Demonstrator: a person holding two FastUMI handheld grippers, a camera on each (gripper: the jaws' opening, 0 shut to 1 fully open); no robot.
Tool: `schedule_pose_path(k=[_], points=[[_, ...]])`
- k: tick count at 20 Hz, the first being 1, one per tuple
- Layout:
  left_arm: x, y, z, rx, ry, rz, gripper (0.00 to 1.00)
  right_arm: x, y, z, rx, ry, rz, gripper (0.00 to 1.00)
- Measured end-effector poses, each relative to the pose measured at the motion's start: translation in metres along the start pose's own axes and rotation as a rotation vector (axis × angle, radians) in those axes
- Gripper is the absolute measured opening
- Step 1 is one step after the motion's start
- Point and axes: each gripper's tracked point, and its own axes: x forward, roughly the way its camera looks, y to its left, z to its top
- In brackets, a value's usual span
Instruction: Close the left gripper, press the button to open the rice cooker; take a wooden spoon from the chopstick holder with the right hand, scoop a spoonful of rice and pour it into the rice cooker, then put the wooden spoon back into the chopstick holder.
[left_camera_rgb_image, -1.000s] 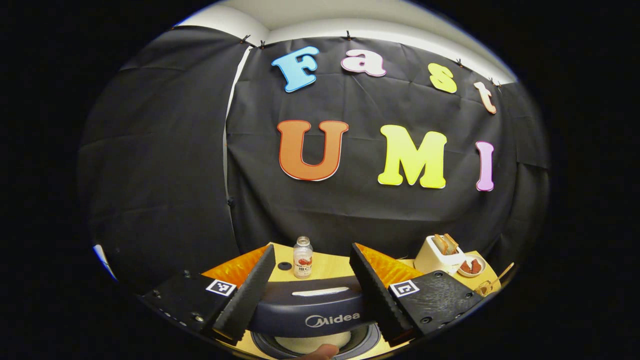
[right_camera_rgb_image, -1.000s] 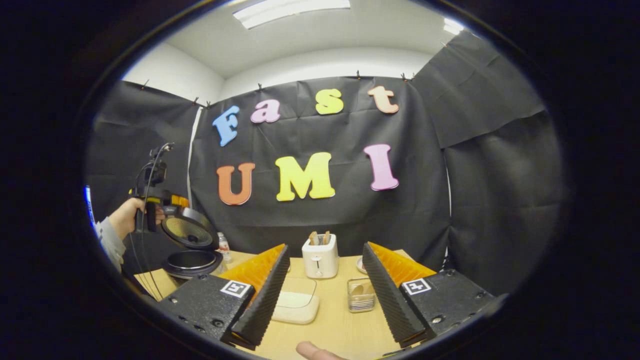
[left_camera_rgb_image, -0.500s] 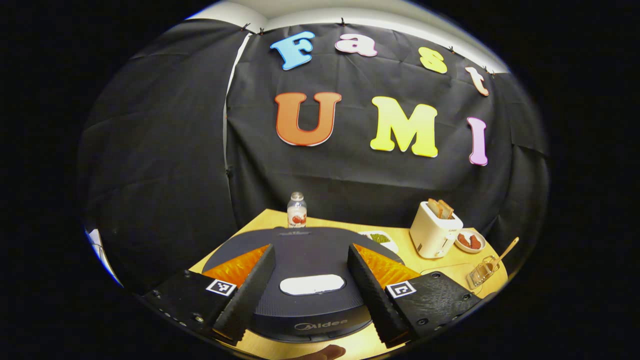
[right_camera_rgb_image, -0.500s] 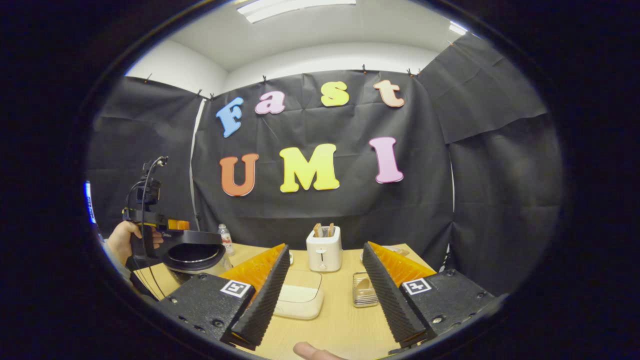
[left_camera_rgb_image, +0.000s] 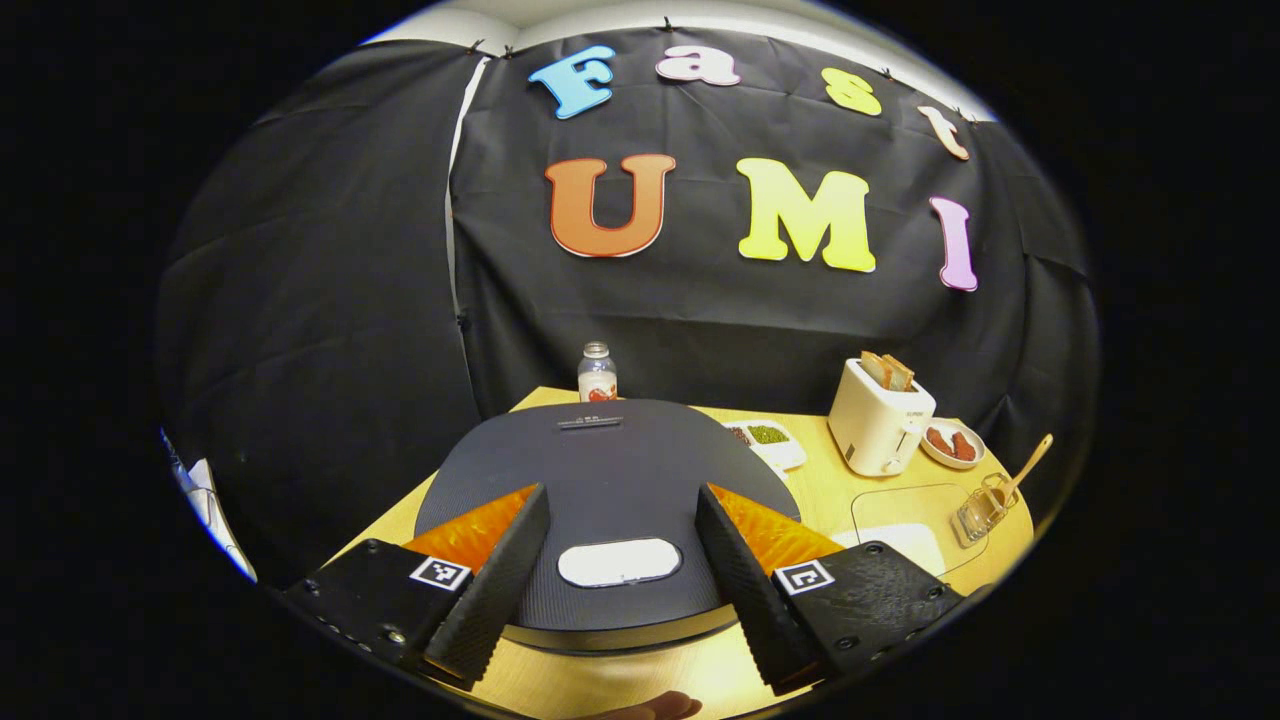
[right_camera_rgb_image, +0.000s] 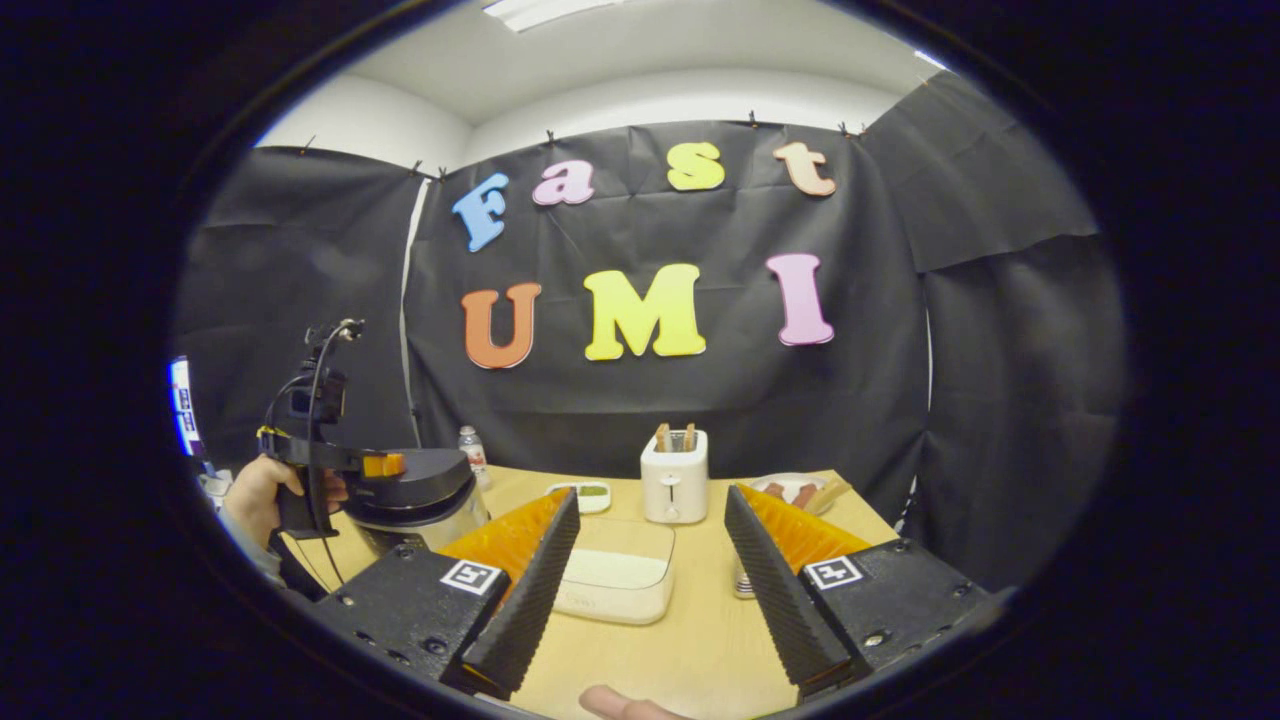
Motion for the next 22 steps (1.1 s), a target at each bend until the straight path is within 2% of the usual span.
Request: schedule_pose_path(k=[4,13,22], points=[[-0.013,-0.003,-0.016,0.008,0.055,0.013,0.95,-0.004,0.003,0.006,-0.007,-0.013,-0.013,0.95],[-0.036,-0.007,-0.025,0.013,-0.044,0.036,0.96,-0.015,0.020,0.011,-0.038,-0.029,0.010,0.95],[-0.035,-0.008,-0.028,0.000,-0.148,0.064,0.96,-0.013,0.031,0.004,-0.067,-0.008,0.026,0.95]])
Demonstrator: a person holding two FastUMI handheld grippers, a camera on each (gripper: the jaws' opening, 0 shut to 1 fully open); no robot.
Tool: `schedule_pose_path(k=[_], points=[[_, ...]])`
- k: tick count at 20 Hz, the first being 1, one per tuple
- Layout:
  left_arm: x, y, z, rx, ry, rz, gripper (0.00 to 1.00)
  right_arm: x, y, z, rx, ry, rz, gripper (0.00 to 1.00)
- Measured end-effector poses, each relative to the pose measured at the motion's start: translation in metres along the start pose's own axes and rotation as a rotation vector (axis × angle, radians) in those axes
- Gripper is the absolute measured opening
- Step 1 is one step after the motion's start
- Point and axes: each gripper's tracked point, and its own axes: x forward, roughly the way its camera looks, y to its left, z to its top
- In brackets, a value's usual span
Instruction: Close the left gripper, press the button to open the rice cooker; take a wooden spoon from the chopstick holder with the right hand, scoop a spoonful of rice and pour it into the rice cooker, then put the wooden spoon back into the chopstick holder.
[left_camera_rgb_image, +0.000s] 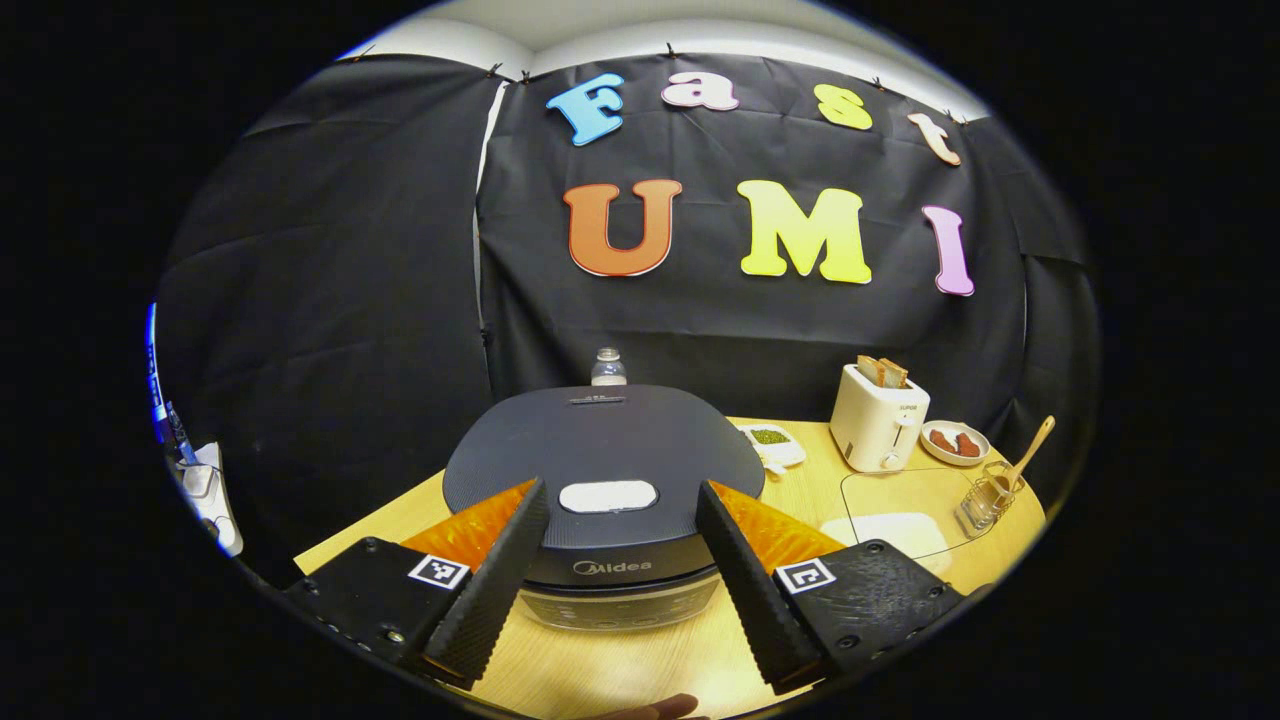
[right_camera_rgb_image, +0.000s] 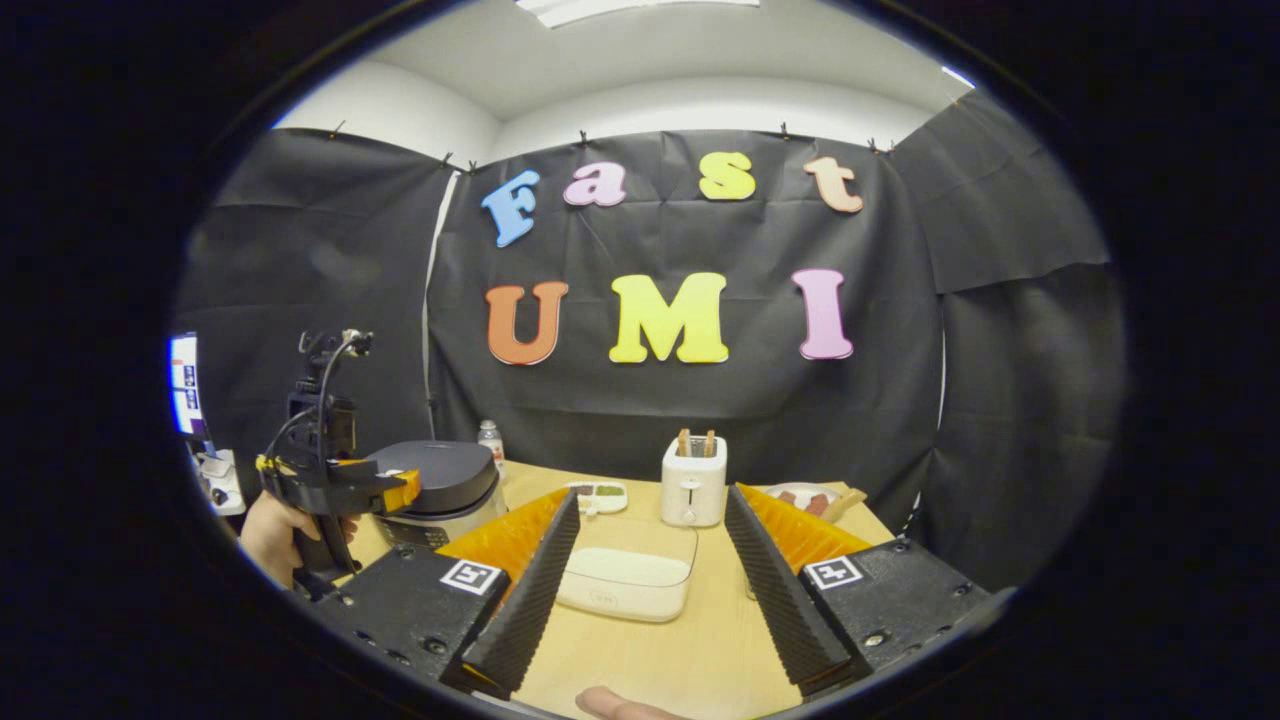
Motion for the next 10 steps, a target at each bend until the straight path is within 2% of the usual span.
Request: schedule_pose_path(k=[5,8,10], points=[[0.001,0.001,-0.004,-0.027,0.012,-0.002,0.97,0.001,-0.008,0.004,-0.007,-0.009,-0.026,0.95],[0.003,0.000,-0.005,0.001,0.013,-0.007,0.95,0.000,-0.015,0.004,0.001,-0.005,-0.045,0.95],[-0.001,0.002,-0.002,0.004,0.027,0.000,1.00,0.001,-0.018,0.006,0.003,-0.004,-0.054,0.95]])
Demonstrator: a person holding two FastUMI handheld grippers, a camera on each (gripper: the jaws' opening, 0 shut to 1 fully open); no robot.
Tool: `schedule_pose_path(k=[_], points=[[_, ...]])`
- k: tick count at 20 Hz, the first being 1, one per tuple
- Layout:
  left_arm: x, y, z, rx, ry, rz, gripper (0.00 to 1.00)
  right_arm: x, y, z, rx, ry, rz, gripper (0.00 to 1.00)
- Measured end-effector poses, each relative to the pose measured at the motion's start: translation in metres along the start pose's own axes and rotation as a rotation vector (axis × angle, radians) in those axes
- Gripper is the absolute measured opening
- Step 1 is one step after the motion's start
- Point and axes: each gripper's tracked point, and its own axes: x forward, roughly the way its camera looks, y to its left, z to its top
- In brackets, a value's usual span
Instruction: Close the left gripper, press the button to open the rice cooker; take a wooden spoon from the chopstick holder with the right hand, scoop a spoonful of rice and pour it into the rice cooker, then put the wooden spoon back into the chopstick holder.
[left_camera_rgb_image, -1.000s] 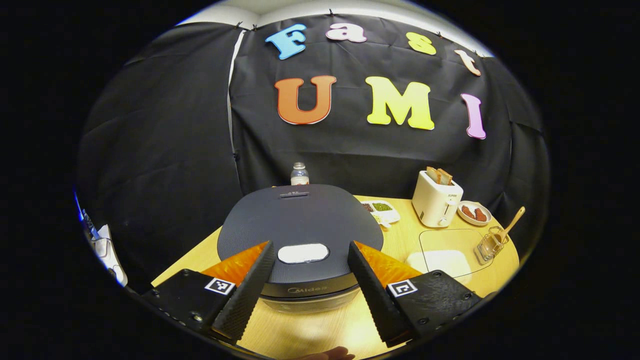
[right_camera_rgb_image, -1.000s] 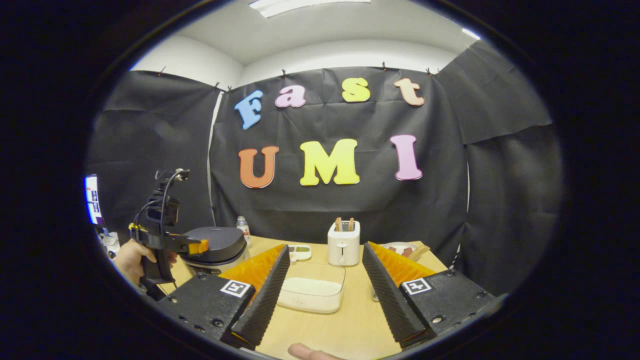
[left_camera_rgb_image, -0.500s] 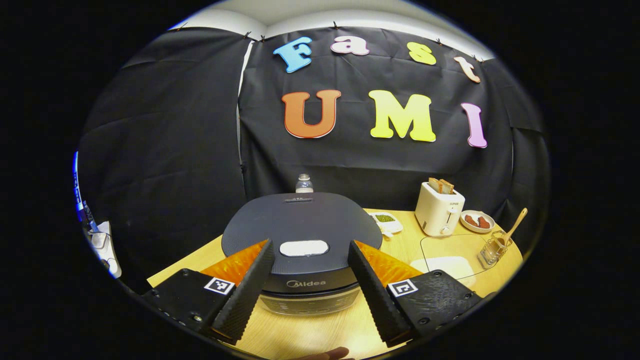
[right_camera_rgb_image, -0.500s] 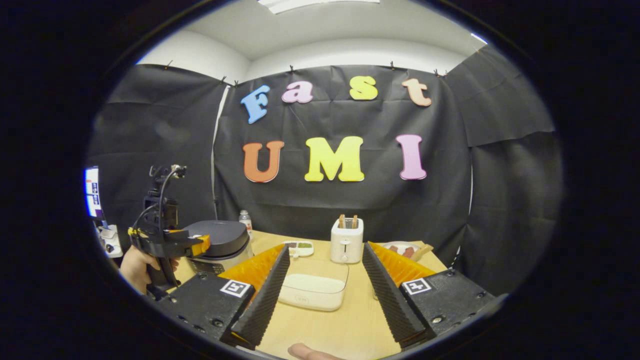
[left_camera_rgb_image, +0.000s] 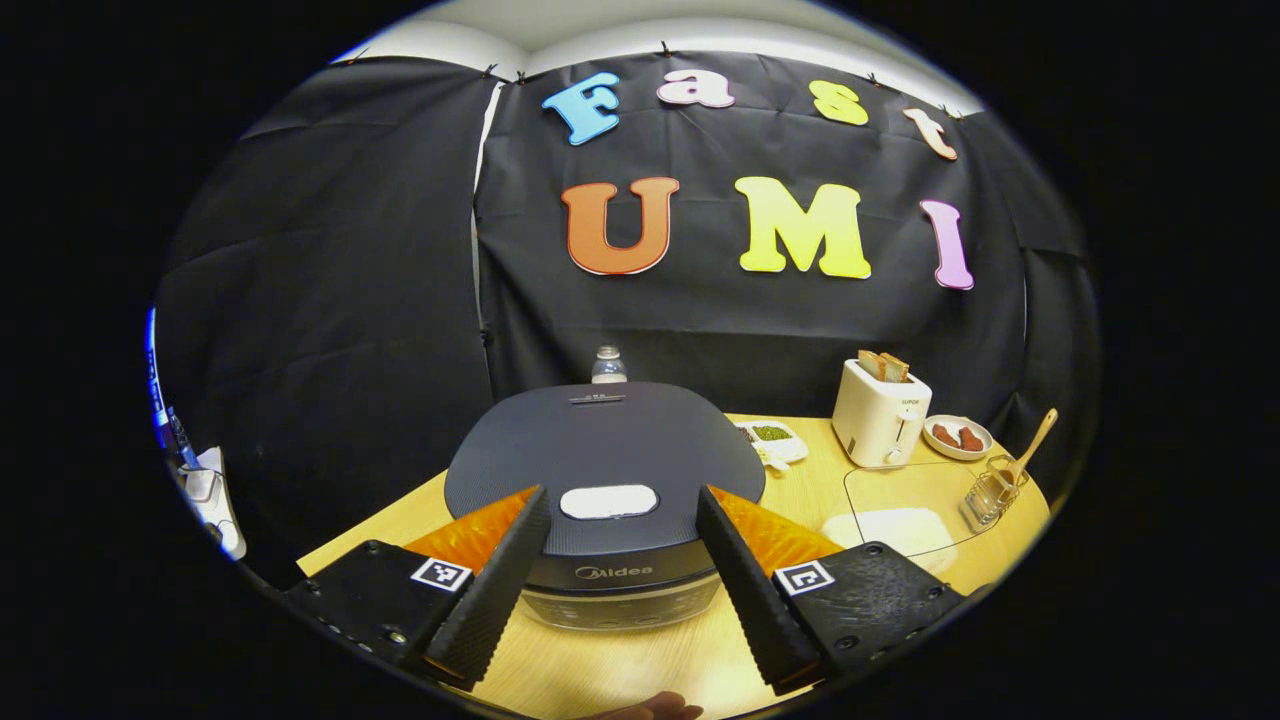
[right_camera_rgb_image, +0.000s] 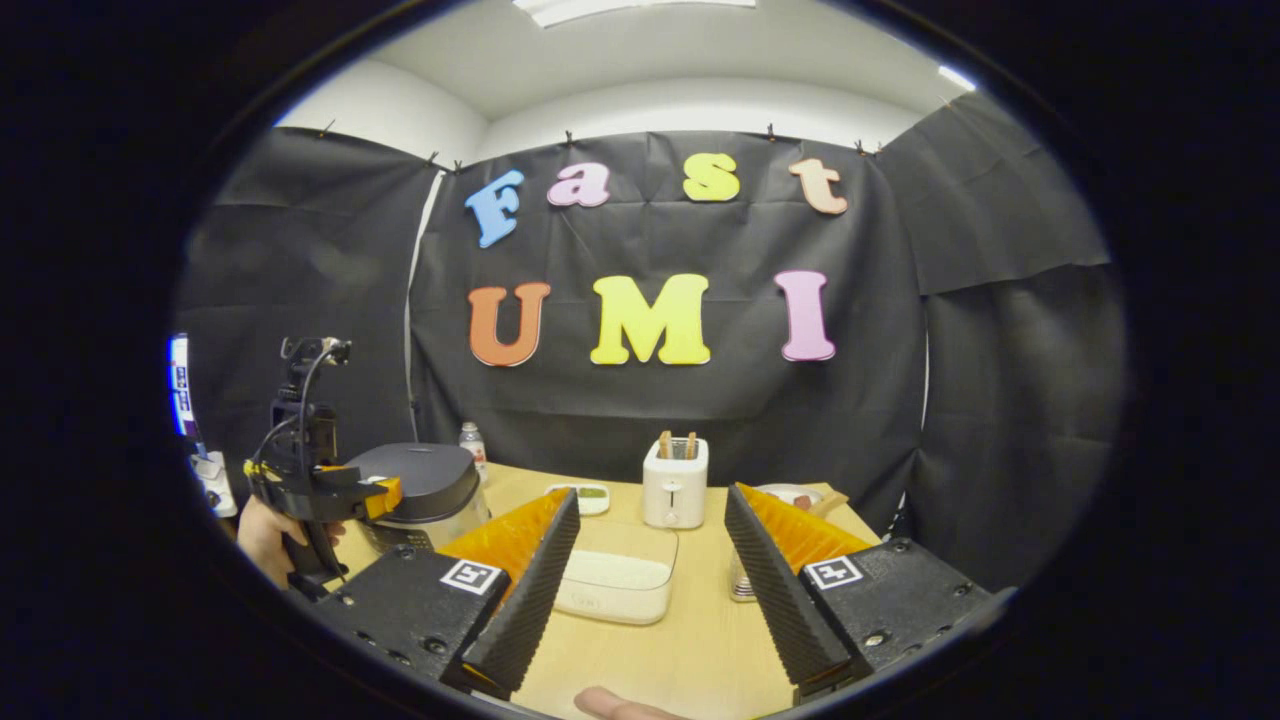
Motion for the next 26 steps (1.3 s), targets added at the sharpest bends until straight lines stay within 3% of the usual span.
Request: schedule_pose_path(k=[4,9,15,16,17,18,19,21,22,23,26], points=[[-0.014,0.001,0.006,-0.028,0.032,-0.017,0.93,-0.004,-0.010,0.007,0.015,-0.015,-0.022,0.95],[-0.045,-0.004,0.021,-0.037,0.016,-0.067,0.93,-0.011,-0.026,0.005,0.038,-0.016,-0.058,0.95],[-0.100,-0.018,0.056,-0.011,-0.109,-0.110,0.93,-0.021,-0.046,0.004,0.049,-0.010,-0.101,0.95],[-0.109,-0.024,0.061,-0.005,-0.131,-0.124,1.00,-0.024,-0.048,0.005,0.047,-0.010,-0.105,0.95],[-0.120,-0.029,0.067,0.006,-0.153,-0.132,0.93,-0.026,-0.051,0.006,0.048,-0.014,-0.111,0.95],[-0.130,-0.034,0.073,0.022,-0.182,-0.140,1.00,-0.028,-0.053,0.008,0.051,-0.018,-0.117,0.95],[-0.141,-0.038,0.082,0.041,-0.222,-0.144,0.94,-0.029,-0.054,0.009,0.052,-0.023,-0.117,0.95],[-0.156,-0.046,0.088,0.065,-0.256,-0.144,0.95,-0.031,-0.057,0.011,0.047,-0.030,-0.118,0.95],[-0.165,-0.051,0.088,0.075,-0.267,-0.149,0.85,-0.032,-0.059,0.012,0.046,-0.030,-0.119,0.95],[-0.171,-0.058,0.090,0.079,-0.279,-0.158,0.95,-0.033,-0.057,0.014,0.046,-0.035,-0.111,0.95],[-0.186,-0.077,0.089,0.090,-0.286,-0.202,0.95,-0.039,-0.062,0.019,0.041,-0.040,-0.112,0.95]])
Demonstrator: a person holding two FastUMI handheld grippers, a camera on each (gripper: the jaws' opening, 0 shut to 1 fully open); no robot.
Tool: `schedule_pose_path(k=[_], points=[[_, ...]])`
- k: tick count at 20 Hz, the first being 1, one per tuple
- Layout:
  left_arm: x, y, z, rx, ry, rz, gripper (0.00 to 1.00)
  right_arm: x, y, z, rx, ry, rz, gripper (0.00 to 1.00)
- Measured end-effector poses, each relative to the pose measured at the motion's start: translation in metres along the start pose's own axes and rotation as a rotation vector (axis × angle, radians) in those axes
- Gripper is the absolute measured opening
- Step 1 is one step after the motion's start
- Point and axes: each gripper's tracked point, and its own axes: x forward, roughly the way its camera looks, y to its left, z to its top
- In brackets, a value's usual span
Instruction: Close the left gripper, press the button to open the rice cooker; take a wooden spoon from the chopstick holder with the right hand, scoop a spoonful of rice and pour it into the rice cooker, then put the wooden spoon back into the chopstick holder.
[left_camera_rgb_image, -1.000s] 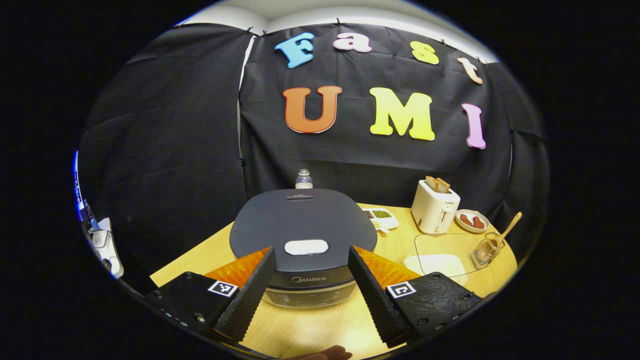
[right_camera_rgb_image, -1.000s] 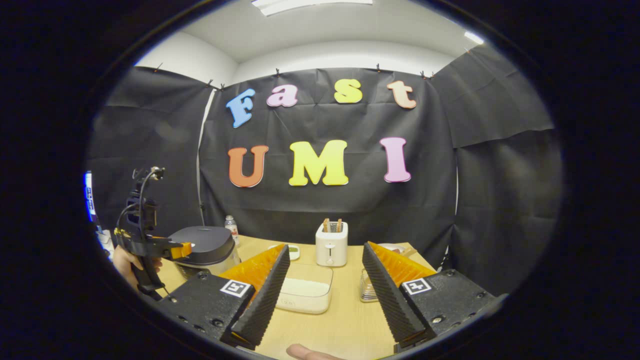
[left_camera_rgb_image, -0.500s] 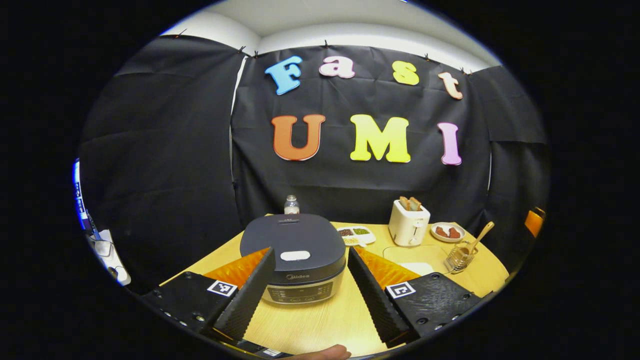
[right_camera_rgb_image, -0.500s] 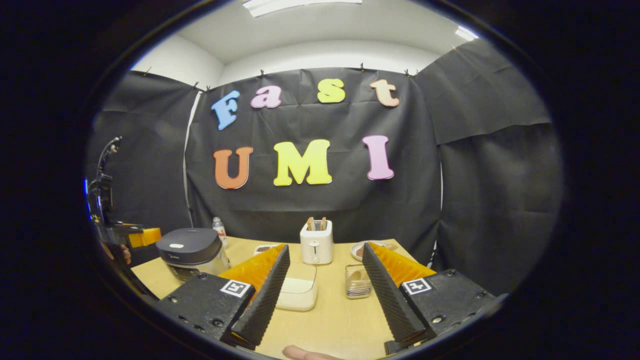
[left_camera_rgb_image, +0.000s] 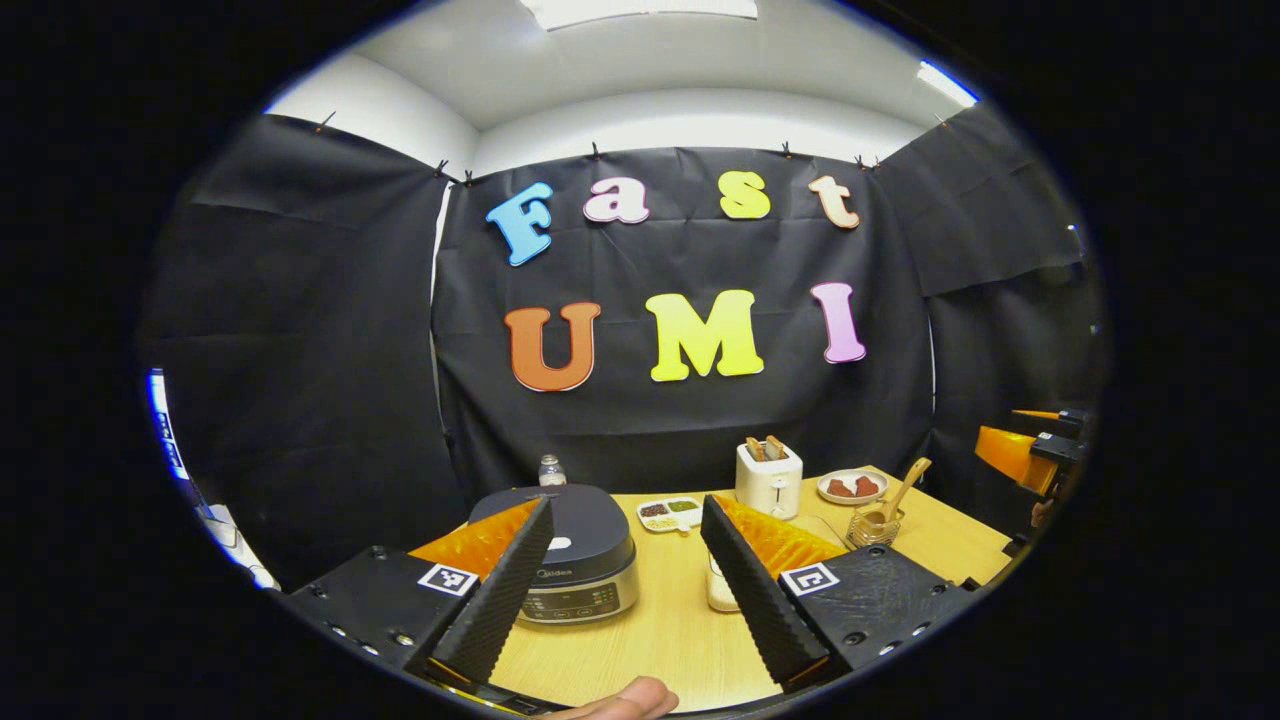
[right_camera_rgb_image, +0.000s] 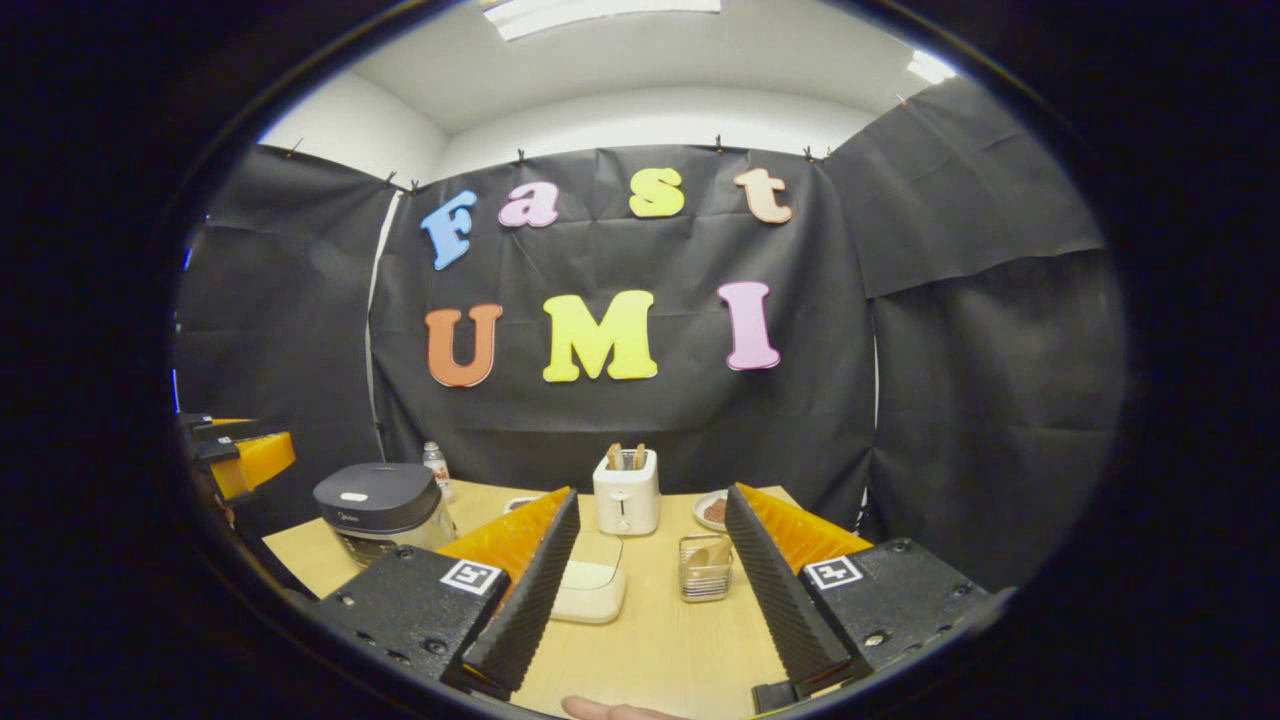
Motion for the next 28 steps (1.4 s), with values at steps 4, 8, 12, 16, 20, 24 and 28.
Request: schedule_pose_path(k=[4,8,12,16,20,24,28], points=[[-0.008,-0.012,0.009,0.019,-0.034,-0.019,0.96,-0.004,-0.011,0.011,0.018,-0.011,-0.009,0.95],[-0.010,-0.021,0.008,0.013,-0.037,-0.041,0.96,-0.005,-0.029,0.013,-0.004,-0.013,-0.043,0.95],[-0.008,-0.023,0.001,0.007,-0.032,-0.054,0.96,-0.003,-0.044,0.014,0.014,-0.017,-0.061,0.95],[-0.008,-0.017,0.006,0.006,-0.041,-0.037,0.96,-0.004,-0.047,0.015,0.012,-0.019,-0.067,0.95],[-0.009,-0.017,0.008,0.006,-0.048,-0.038,0.95,-0.003,-0.049,0.017,0.000,-0.022,-0.070,0.95],[-0.011,-0.021,0.009,-0.012,-0.063,-0.055,0.95,-0.005,-0.050,0.024,-0.002,-0.038,-0.076,0.95],[-0.013,-0.022,0.009,-0.013,-0.062,-0.062,0.95,-0.005,-0.051,0.024,-0.004,-0.043,-0.080,0.95]])
